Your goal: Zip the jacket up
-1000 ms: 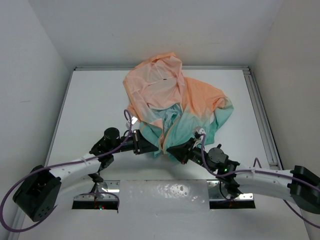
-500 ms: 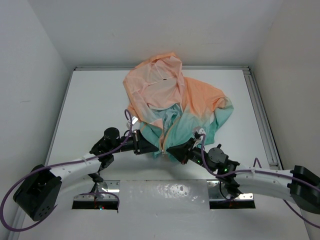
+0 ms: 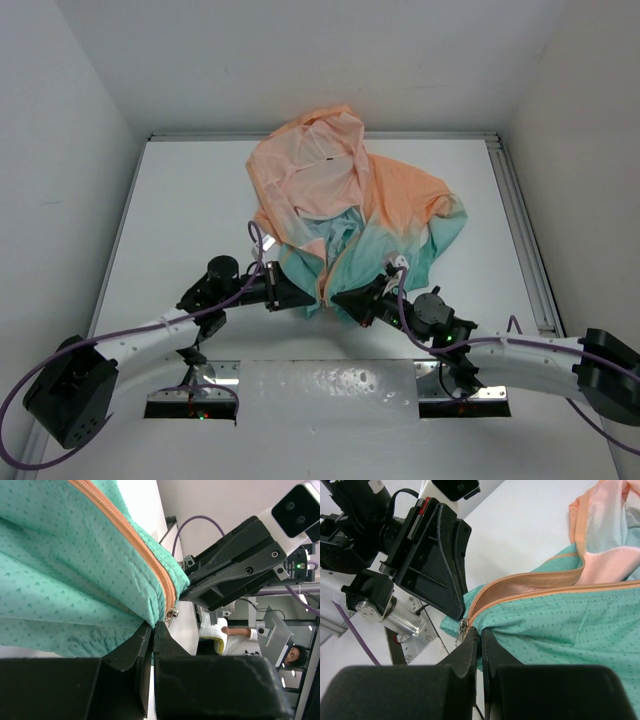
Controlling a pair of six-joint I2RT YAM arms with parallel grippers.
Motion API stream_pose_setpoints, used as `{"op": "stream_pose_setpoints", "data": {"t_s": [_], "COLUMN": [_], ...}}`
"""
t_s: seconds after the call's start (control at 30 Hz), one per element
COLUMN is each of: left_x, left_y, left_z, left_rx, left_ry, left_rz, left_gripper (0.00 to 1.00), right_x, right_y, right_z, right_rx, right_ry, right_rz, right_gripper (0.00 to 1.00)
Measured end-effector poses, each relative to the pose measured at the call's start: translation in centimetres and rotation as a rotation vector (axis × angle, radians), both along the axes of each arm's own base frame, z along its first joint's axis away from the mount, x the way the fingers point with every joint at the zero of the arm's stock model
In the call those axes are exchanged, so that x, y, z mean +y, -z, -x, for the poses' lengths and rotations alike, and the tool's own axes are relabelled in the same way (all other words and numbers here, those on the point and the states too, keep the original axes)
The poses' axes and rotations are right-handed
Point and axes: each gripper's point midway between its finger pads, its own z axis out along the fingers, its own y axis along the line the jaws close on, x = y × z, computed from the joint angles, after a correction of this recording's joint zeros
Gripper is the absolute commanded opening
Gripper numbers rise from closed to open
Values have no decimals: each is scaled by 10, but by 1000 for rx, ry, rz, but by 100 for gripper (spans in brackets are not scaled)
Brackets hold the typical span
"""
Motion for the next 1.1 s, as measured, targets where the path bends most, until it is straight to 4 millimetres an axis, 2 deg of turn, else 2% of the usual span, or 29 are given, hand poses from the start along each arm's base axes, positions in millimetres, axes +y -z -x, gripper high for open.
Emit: {"op": "stream_pose_setpoints", "data": {"t_s": [1.1], "left_x": [0], "left_y": [-5], "left_z": [-7], "left_rx": [-19], "left_ry": [-29], "left_rz": [-5], "left_gripper": [0], "right_x": [-2], "right_y": [-1], "right_z": [1], "right_rx": [-1], "right_ry": [0], "right_rz": [6], "right_gripper": [0]}}
